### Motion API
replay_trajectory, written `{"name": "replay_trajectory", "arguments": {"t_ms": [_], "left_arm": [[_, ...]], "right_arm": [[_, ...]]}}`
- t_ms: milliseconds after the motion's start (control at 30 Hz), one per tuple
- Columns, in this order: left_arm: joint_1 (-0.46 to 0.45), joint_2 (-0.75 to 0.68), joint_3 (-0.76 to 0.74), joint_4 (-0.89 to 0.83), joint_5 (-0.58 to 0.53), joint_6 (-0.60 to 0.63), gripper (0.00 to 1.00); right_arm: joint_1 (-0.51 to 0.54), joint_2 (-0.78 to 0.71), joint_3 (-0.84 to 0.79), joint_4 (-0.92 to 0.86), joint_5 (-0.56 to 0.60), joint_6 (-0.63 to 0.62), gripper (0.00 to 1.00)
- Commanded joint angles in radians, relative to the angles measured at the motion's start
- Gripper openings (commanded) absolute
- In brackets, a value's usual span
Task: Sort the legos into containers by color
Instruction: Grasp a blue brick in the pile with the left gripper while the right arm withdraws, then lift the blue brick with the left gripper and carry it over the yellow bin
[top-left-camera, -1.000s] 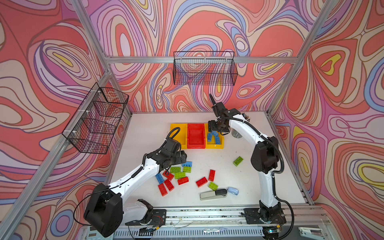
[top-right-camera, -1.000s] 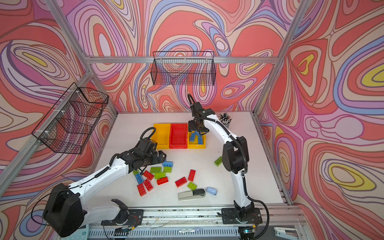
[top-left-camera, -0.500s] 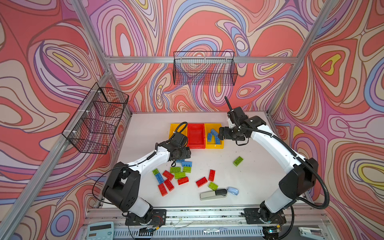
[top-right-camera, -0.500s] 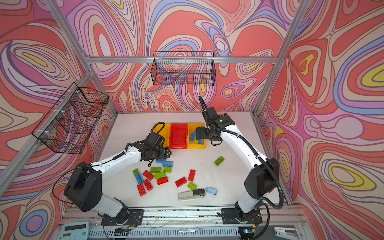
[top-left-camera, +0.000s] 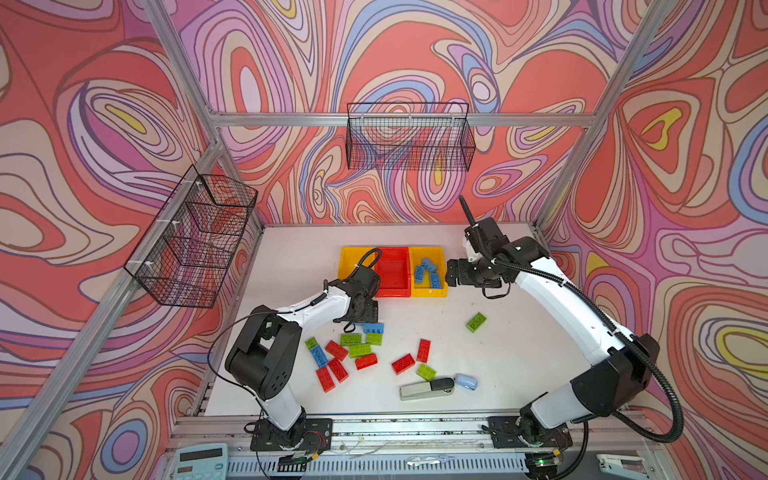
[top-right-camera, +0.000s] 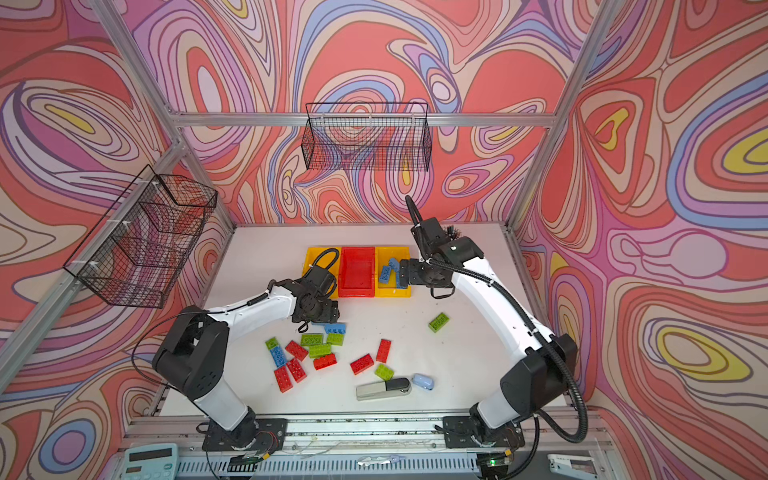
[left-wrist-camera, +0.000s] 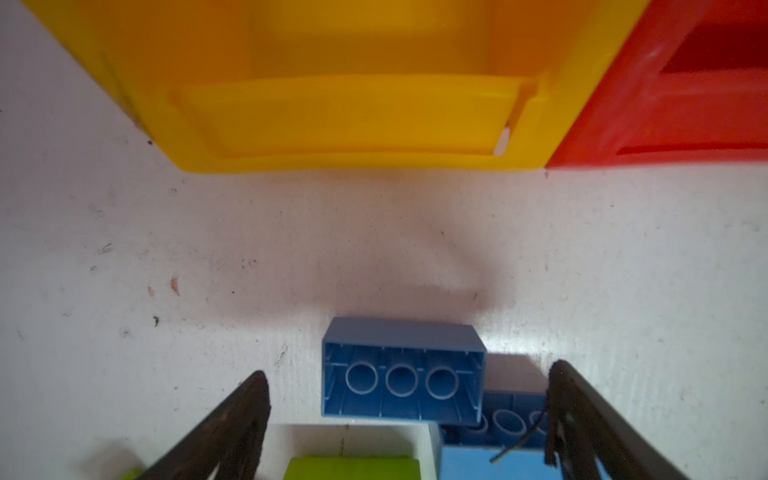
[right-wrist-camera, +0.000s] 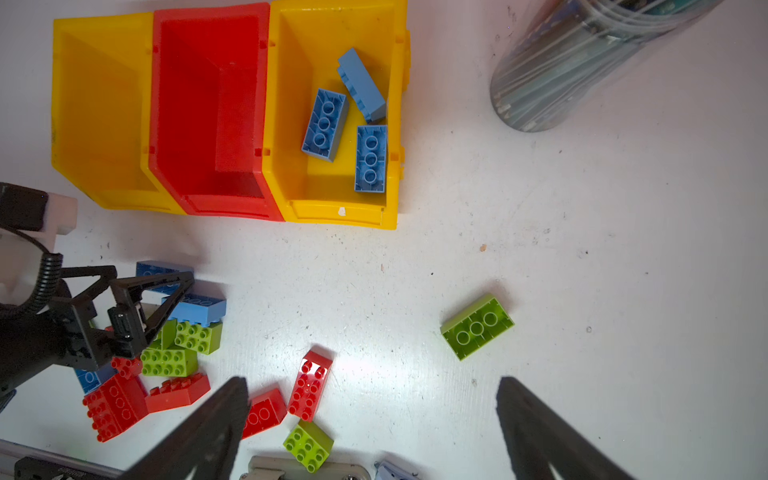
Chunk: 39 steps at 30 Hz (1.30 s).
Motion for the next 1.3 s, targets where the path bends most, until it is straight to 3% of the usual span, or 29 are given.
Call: {"name": "replay_trajectory", "arguments": {"t_ms": [0,267,600,1033,1267], "left_arm": [[0.004,0.034,0.0,-0.031,-0.009,0.017,0.88],[0.005,0.073,-0.01,-0.009,0.009,0.017,0.78],[0.008,0.089,-0.021,-0.004,0.007,0.017,0.49],[0.011,0.077,0.038,-0.081,-0.006,0.016,0.29],[0.01,0.024,0.103,-0.158,0.027,-0.018,0.26]], "right_arm": [[0.002,-0.029,-0.019,-0.039,0.021,0.008,0.98],[0.0,-0.02,-0.001,-0.054,0.027,0.011,0.98],[0.002,-0.009,0.015,-0.063,0.026,0.017,0.98],[0.0,-0.053,0.021,-0.077,0.031,0.037,0.98],[0.002,-0.128,-0.034,-0.067,0.033,0.058,0.98]]}}
